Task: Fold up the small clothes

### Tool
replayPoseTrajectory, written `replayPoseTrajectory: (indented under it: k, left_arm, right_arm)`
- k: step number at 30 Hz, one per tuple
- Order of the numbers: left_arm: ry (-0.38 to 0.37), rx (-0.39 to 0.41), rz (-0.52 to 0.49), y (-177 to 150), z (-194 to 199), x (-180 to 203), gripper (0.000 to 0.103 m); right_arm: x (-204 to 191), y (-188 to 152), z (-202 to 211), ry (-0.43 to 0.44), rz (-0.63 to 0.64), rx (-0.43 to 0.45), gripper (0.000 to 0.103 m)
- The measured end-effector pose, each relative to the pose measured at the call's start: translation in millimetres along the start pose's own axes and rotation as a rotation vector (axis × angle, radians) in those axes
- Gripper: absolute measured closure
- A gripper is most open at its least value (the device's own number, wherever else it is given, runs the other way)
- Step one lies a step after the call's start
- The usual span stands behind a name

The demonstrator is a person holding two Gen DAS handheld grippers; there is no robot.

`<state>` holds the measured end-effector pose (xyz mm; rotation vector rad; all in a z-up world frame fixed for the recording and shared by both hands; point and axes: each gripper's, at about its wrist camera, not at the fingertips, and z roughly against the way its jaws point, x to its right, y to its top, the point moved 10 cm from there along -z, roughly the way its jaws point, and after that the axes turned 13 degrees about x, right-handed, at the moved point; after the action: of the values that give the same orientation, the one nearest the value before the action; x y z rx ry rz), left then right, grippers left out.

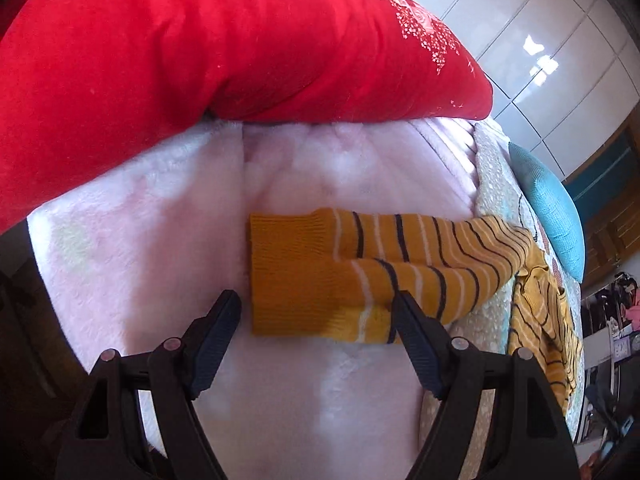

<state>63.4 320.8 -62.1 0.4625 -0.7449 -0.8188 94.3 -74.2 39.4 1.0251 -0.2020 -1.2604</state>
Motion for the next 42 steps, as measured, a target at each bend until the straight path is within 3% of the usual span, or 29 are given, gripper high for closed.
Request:
replayPoseTrajectory:
  k: [2, 3, 4, 7, 10, 16, 20, 23, 26, 27, 30, 35, 38, 39, 42]
  left_arm:
    - [0.005, 0.003, 0.013, 4.5, -6.7, 6.1, 0.047]
    - [0.004, -0.008, 0.021, 5.5, -10.6, 9.9, 0.077]
    - [-0.018, -0.028, 0.035, 5.8, -14.2, 15.3, 0.094]
    - [-0.004, 0.013, 0.015, 16.1, -7.0, 33.4, 0.094]
    - [-0.049, 0.088, -0.054, 33.2, 14.3, 78.8, 0.094]
    - [-0.263, 0.089, -0.179, 34.8, 34.8, 239.6, 0.094]
    - [-0.410, 0.046, -0.315, -6.6, 38.0, 370.8, 0.094]
    - [-0.516, -0.008, -0.405, -56.3, 42.7, 453.5, 0.094]
    - [-0.592, -0.105, -0.467, -116.6, 41.3, 508.1, 0.093]
    - [-0.601, -0.132, -0.487, -135.6, 38.3, 518.7, 0.088]
    - [-0.579, -0.204, -0.535, -181.1, 27.4, 527.0, 0.054]
    - [-0.591, -0.252, -0.579, -199.3, 33.3, 497.7, 0.050]
    - [-0.567, -0.188, -0.619, -178.3, 45.3, 463.5, 0.037]
    - [-0.539, -0.145, -0.633, -166.8, 46.9, 449.9, 0.029]
    - [-0.407, -0.016, -0.688, -128.5, 39.5, 402.3, 0.027]
  right_arm:
    - [14.3, -4.4, 21.4, -0.047, 0.008, 0.029, 0.040]
    - [21.9, -6.3, 32.9, -0.069, 0.006, 0.047, 0.040]
    - [30.1, -7.9, 44.1, -0.090, 0.001, 0.067, 0.040]
    - [58.7, -13.6, 77.4, -0.155, -0.030, 0.122, 0.040]
    - [89.0, -21.1, 108.0, -0.201, -0.090, 0.171, 0.040]
    - [139.6, -46.3, 143.9, -0.254, -0.209, 0.219, 0.040]
    - [161.5, -66.7, 161.0, -0.278, -0.262, 0.235, 0.040]
    - [176.1, -80.1, 174.5, -0.295, -0.302, 0.245, 0.040]
    - [189.4, -89.1, 187.0, -0.315, -0.339, 0.251, 0.040]
    - [193.2, -91.4, 190.9, -0.320, -0.346, 0.253, 0.040]
    - [203.8, -94.5, 196.4, -0.327, -0.364, 0.252, 0.040]
    - [207.5, -88.8, 192.5, -0.328, -0.367, 0.245, 0.040]
    - [199.9, -73.3, 177.0, -0.307, -0.351, 0.238, 0.040]
    - [195.6, -66.3, 170.6, -0.300, -0.341, 0.237, 0.040]
    - [182.4, -42.9, 146.7, -0.268, -0.315, 0.234, 0.038]
